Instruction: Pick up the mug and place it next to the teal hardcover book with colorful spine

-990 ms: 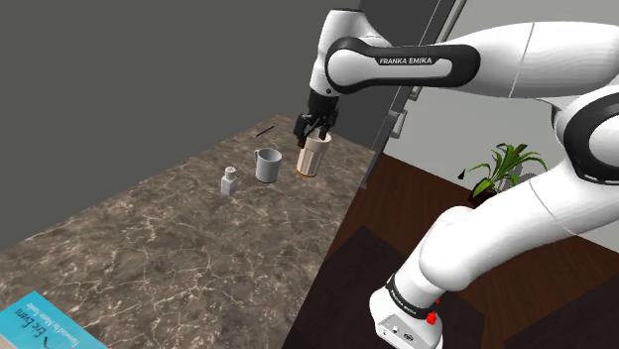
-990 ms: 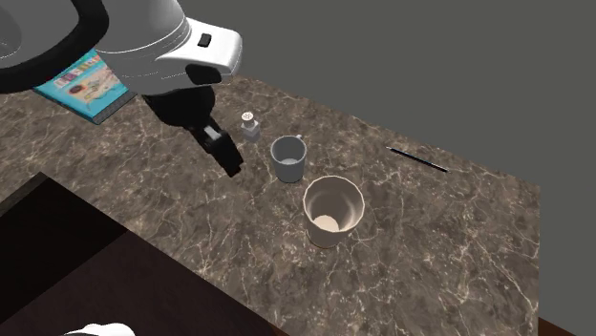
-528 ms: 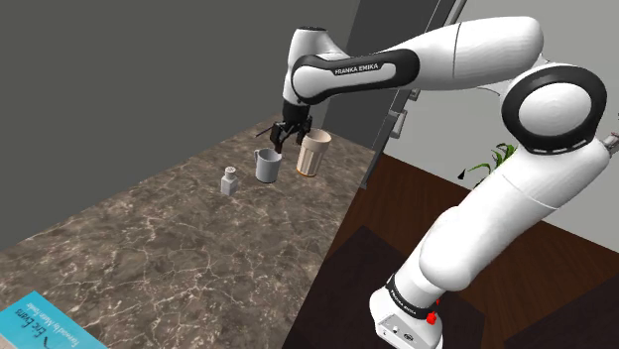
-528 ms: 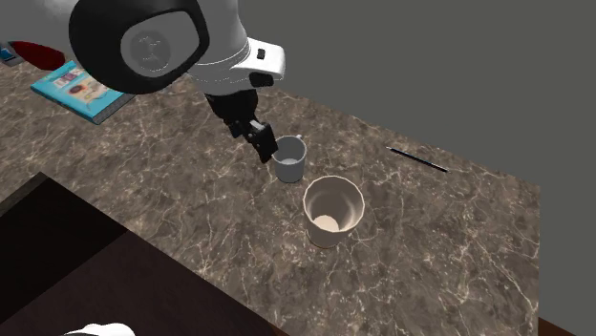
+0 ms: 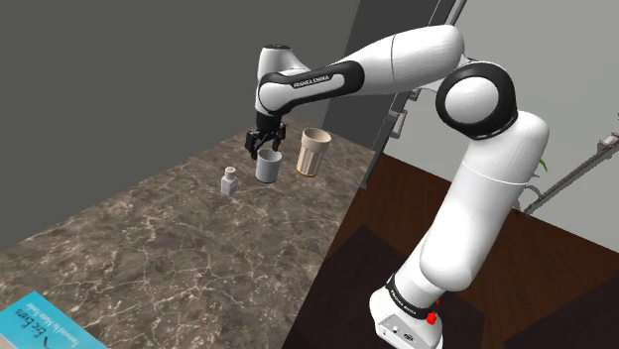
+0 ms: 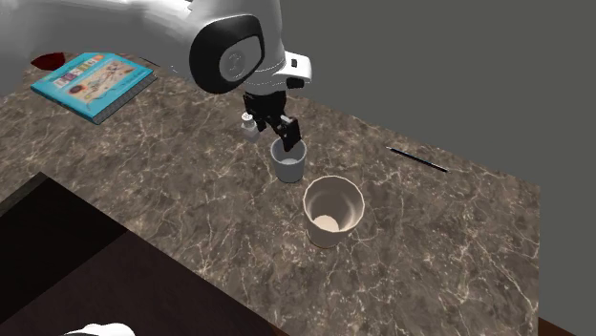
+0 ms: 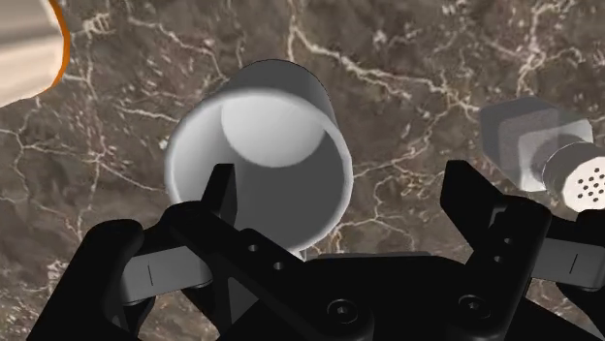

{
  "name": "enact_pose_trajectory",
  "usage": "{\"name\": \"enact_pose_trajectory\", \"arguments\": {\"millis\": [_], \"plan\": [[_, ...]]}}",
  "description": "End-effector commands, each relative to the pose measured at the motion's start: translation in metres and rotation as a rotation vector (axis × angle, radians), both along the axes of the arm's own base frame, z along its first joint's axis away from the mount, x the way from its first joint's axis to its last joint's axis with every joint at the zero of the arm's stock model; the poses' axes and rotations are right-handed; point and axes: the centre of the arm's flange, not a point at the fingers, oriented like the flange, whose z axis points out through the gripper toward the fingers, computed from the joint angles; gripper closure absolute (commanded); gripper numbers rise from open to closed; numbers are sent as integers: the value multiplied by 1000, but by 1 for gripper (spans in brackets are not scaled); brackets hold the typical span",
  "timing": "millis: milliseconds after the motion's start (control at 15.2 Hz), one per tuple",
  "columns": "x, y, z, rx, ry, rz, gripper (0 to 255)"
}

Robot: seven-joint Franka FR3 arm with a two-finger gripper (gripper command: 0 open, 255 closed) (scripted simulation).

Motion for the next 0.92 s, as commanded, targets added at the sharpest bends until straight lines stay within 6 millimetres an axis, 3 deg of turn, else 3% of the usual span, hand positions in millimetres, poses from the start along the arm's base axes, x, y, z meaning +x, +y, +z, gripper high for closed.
{"name": "enact_pose_trajectory", "arguments": {"millis": [0,462,858], "plan": [[9,3,-15,1,1,2,0],[9,1,-49,1,1,2,0],[9,1,-49,1,1,2,0]]}}
